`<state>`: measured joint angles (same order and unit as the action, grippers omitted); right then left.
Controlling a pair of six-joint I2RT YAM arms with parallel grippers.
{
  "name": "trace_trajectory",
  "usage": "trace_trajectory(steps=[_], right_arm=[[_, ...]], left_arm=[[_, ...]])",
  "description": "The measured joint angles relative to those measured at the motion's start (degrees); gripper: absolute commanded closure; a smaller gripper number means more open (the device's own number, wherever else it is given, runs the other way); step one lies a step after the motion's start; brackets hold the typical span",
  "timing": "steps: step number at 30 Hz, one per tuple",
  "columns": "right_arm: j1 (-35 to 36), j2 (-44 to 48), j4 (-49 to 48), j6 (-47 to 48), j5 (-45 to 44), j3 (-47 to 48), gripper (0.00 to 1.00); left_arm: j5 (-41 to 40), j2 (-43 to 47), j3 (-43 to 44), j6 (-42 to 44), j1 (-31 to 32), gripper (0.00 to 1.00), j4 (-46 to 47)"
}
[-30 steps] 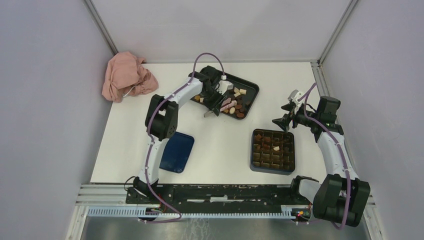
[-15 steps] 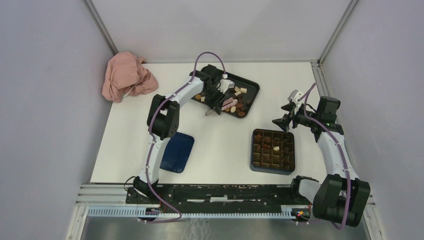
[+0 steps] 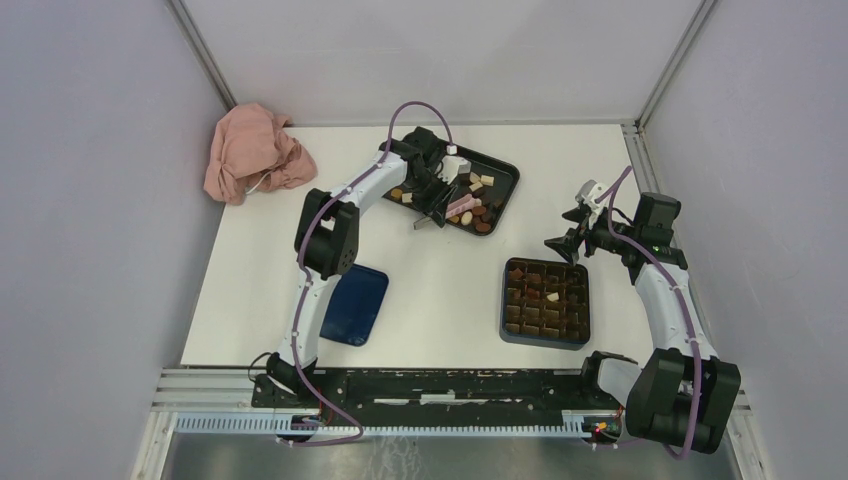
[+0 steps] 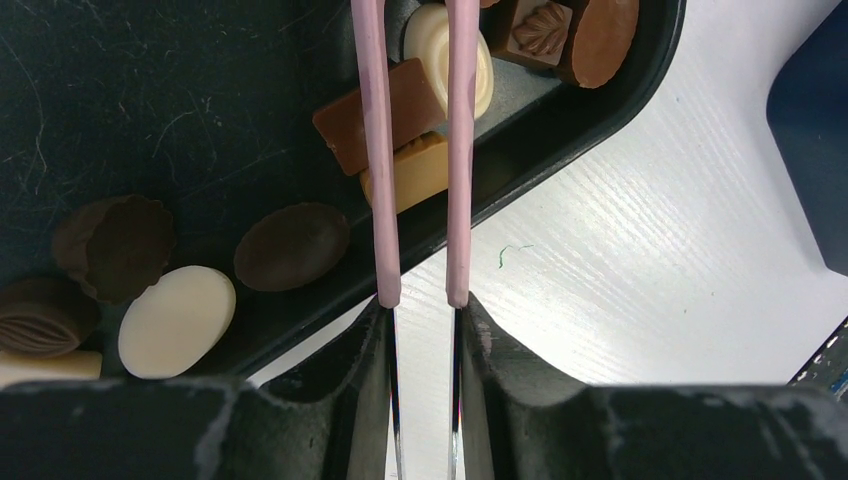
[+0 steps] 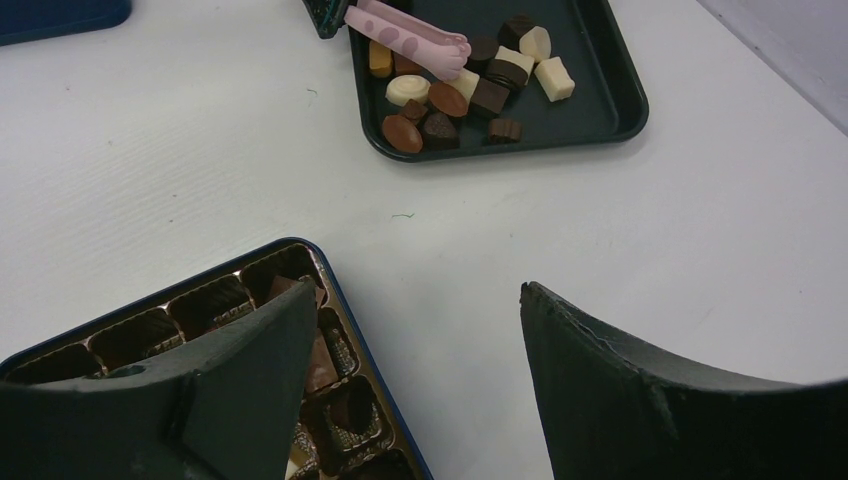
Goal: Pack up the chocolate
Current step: Pick up the fake chocolate from the plate.
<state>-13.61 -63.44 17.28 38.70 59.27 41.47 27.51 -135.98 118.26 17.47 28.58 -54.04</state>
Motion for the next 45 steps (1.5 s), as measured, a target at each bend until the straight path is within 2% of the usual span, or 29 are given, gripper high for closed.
trace_trajectory(steps=[6,13,18,27,45], right_arm=[[0.0,0.0,0.0,0.2,0.0,0.0,0.20],[0.0,0.0,0.0,0.2,0.0,0.0,0.20],[0.0,0.0,0.0,0.2,0.0,0.0,0.20],[0.0,0.0,0.1,0.2,0.0,0.1,0.20],[0.0,0.0,0.4,0.2,0.0,0.3,0.20]], left_arm=[[0.2,0.0,0.0,0.0,0.0,0.75,0.1],[-0.5,0.0,-0.2,-0.7,0.1,0.92,0.8],[-2.2,1.4,-3.6,-3.7,0.3,0.97,4.9],[-6.5,5.6,-9.0,-7.2,0.0,0.98,10.3],[-8.2,13.0,-17.2,-12.5,-1.6,0.98,14.3]])
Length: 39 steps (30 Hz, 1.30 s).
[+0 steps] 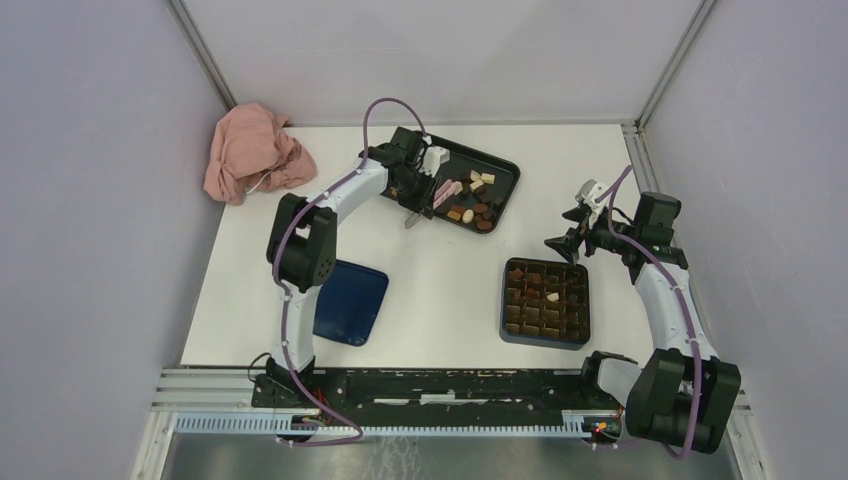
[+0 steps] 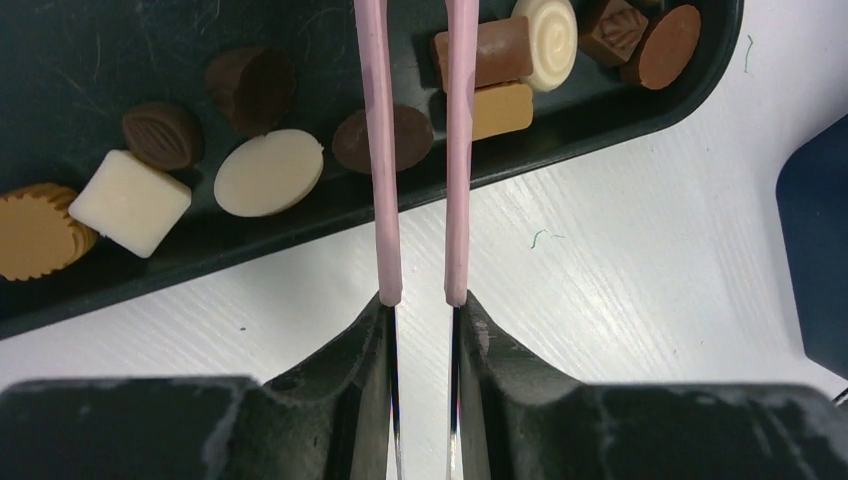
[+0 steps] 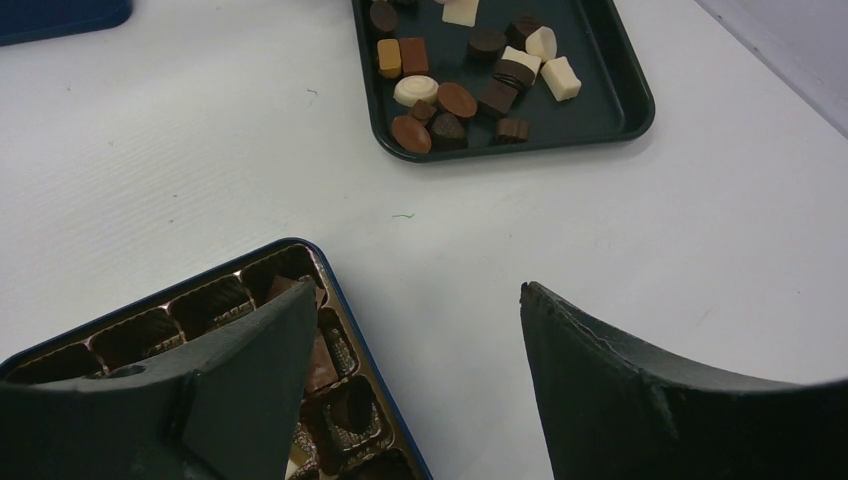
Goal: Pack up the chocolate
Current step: Pick up the fake chocolate from the plate, then adjust the packing box at the center of the board.
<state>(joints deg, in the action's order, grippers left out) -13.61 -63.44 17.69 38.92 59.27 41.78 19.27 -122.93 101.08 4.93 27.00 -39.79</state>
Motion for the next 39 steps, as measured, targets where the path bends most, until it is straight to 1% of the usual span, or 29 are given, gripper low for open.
trace_trajectory(steps=[5,14,31,35,39], right_arm=[[0.0,0.0,0.0,0.0,0.0,0.0,0.20],[0.0,0.0,0.0,0.0,0.0,0.0,0.20],[0.0,0.0,0.0,0.1,-0.9,0.0,0.20],[0.0,-1.1,2.3,3.9,-4.7,1.2,0.19],[0.0,-6.2,8.9,13.0,-8.4,5.7,0.18]], left_arm=[[0.2,1.4,-2.0,-2.7,-0.9,0.98,0.1],[1.9,3.3,-2.6,-6.1,-2.0,0.98,0.3],[4.9,6.2,-4.9,-6.7,-2.6,0.98,1.2],[5.3,6.2,-4.9,-6.7,-3.0,0.98,1.4],[5.9,6.2,-4.9,-6.7,-3.3,0.98,1.4]])
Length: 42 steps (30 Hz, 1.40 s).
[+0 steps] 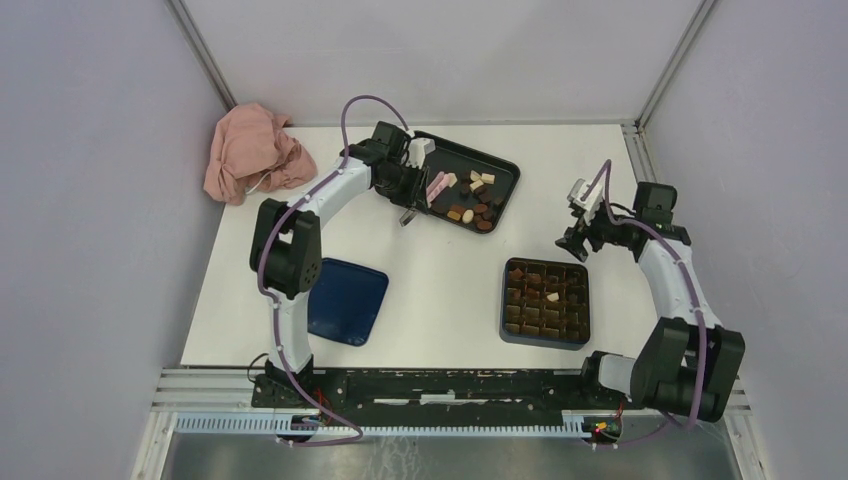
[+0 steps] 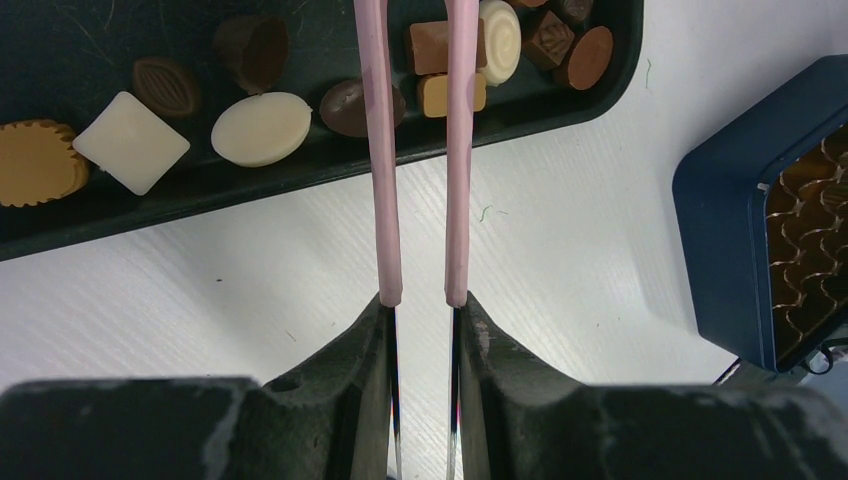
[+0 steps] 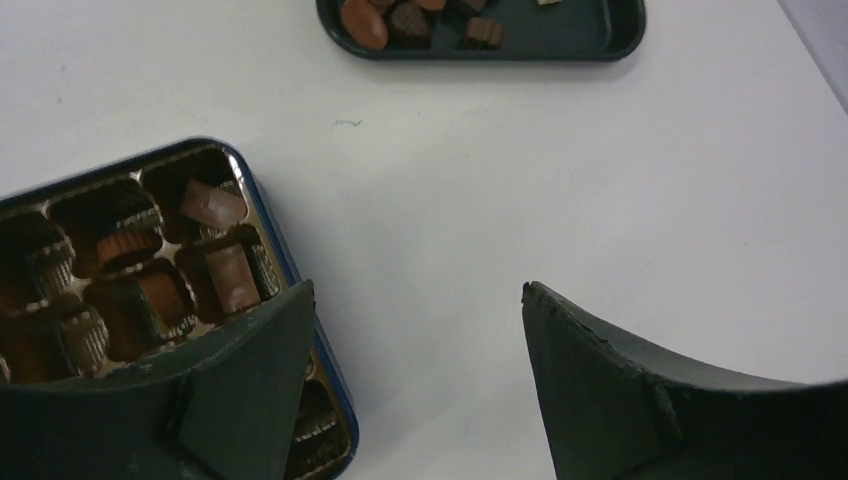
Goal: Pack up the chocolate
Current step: Adjust the packing box at the center of the board.
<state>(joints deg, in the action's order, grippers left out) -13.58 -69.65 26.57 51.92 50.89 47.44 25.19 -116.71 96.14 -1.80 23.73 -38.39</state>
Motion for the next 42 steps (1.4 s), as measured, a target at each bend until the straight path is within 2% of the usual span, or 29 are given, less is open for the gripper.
trace_trajectory(steps=[4,9,13,16,25,27,31,33,37,42], right_arm=[[0.1,-5.2,11.0,16.3,-0.6,5.7,0.18],[0.9,-8.2,23.1,37.1,-0.9,6.9,0.19],[2.3,-12.4,28.2,44.9,-2.2,7.3,0.22],[3.4,-14.6,28.5,46.1,-3.7,7.5,0.23],[6.9,-17.9,25.0,43.4,-9.7,7.6,0.48],[7.7,-18.9,24.3,42.6,-11.0,7.6,0.57],[8.7,-19.1,23.5,40.9,-12.3,7.5,0.84],[9.0,-19.1,23.0,39.8,-12.8,7.3,0.91],[9.4,-18.4,21.3,38.0,-13.2,6.8,1.00],[9.5,-12.9,18.9,36.0,-13.8,4.0,1.00]], left_arm=[[1.0,0.0,0.0,0.0,-0.2,0.98,0.0],[1.7,0.0,0.0,0.0,-0.1,0.98,0.0],[2.0,0.0,0.0,0.0,-0.1,0.98,0.0],[2.0,0.0,0.0,0.0,-0.1,0.98,0.0],[2.0,0.0,0.0,0.0,-0.1,0.98,-0.1],[2.0,0.0,0.0,0.0,-0.2,0.98,-0.1],[2.0,0.0,0.0,0.0,-0.1,0.98,-0.2],[2.0,0.0,0.0,0.0,-0.2,0.98,-0.2],[2.0,0.0,0.0,0.0,-0.2,0.98,-0.3],[1.9,0.0,0.0,0.0,-0.2,0.98,-0.4]])
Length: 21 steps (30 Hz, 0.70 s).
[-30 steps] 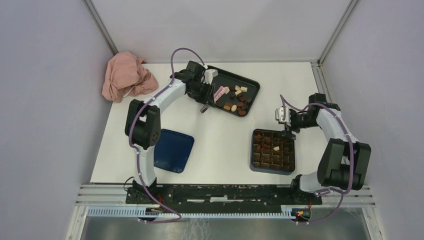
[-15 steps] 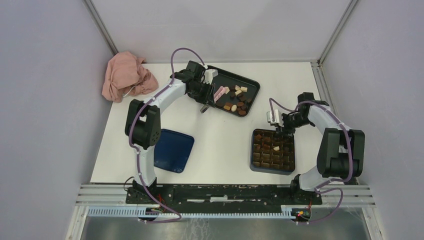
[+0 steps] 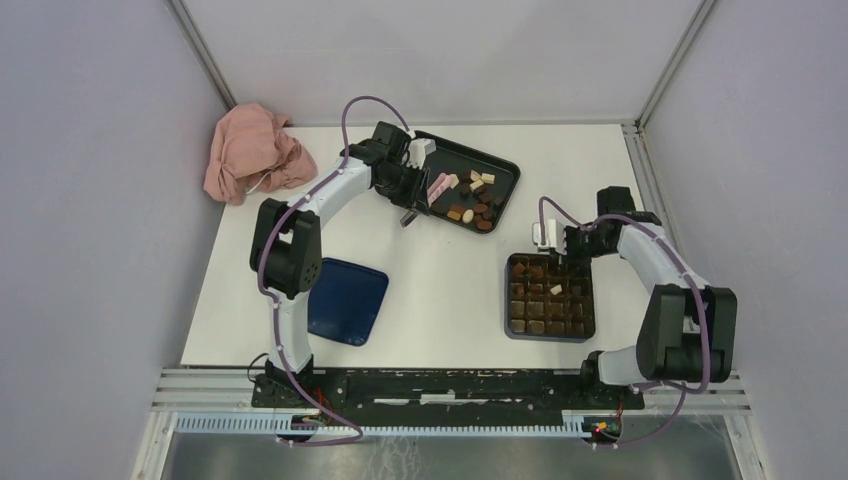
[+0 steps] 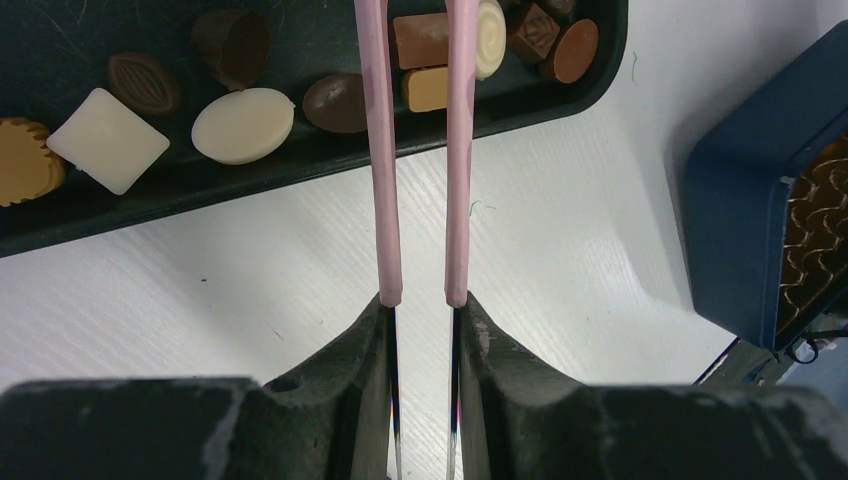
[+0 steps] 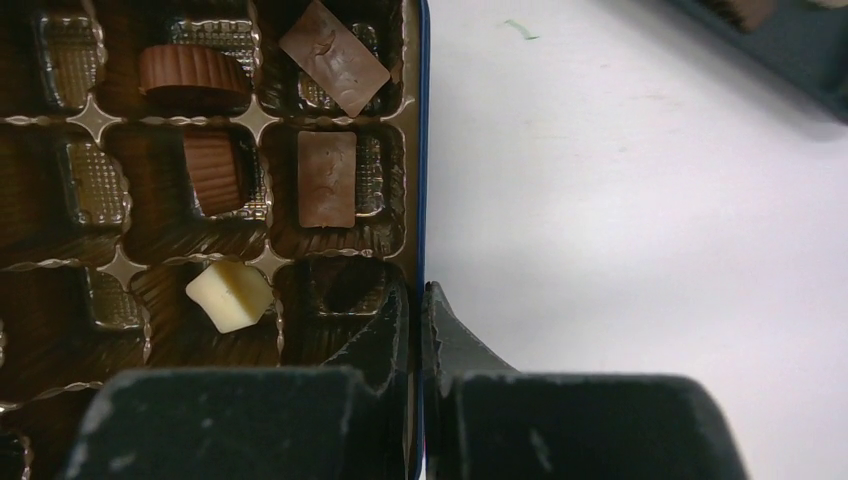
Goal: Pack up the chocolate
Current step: Adjust the packing box at the center of the board.
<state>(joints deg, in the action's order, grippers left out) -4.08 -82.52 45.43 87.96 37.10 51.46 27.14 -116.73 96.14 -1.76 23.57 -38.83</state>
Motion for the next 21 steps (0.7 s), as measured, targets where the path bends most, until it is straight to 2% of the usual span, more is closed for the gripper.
trace_trajectory(steps=[7,11,15,21], right_arm=[[1.0,11.3,-7.6,-5.6,-0.3,-2.5,1.00],[2.2,13.6,-11.3,-8.2,-0.3,-2.6,1.00],[3.0,11.0,-13.7,-12.2,-0.2,-2.6,1.00],[3.1,-2.9,-13.2,-20.2,-0.3,1.8,1.00]], left_arm=[[0.0,0.0,0.0,0.0,-0.2,0.98,0.0],[0.0,0.0,0.0,0.0,-0.2,0.98,0.0],[0.0,0.0,0.0,0.0,-0.3,0.98,0.0],[0.4,0.1,-0.9,0.0,-0.3,0.98,0.1]])
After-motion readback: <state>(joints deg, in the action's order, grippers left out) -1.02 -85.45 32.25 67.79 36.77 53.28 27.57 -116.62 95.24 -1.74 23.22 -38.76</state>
